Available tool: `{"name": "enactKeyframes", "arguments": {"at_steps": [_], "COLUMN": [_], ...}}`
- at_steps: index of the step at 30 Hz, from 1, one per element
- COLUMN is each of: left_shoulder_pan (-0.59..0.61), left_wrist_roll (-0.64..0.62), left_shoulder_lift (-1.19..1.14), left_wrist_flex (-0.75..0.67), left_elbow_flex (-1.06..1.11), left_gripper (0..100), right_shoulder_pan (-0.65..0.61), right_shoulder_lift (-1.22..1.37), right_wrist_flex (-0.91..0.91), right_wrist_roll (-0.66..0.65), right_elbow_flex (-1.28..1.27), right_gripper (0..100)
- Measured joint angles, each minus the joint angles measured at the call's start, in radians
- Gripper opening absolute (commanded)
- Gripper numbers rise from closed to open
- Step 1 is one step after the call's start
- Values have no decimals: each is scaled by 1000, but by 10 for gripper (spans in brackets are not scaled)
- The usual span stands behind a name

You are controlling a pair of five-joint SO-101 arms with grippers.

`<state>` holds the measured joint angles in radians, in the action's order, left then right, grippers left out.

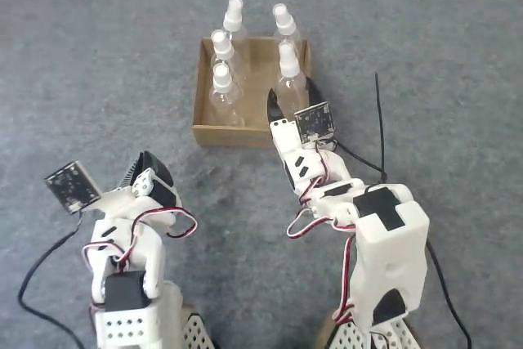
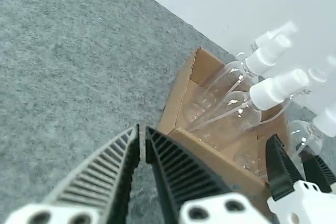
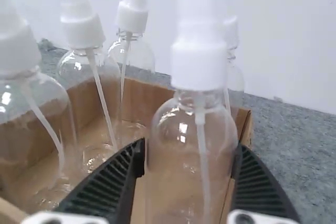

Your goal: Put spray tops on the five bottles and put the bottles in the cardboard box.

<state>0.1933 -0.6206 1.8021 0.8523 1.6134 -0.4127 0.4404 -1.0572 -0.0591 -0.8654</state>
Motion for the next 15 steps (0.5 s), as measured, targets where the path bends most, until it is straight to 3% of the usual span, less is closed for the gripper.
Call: {"name": "enactKeyframes", "arguments": {"at_steps": [15], "left_shoulder_pan": [0], "left_wrist_roll": [0], "left_shoulder_lift": [0], "left_wrist_flex": [0], "left_elbow_flex": [0], "left_gripper": [13], "right_shoulder_pan": [0], "right_shoulder_lift": [-118], "right_wrist_flex": [0], "right_wrist_roll": [0], "right_elbow_flex": [-144], "right_gripper": [210]}}
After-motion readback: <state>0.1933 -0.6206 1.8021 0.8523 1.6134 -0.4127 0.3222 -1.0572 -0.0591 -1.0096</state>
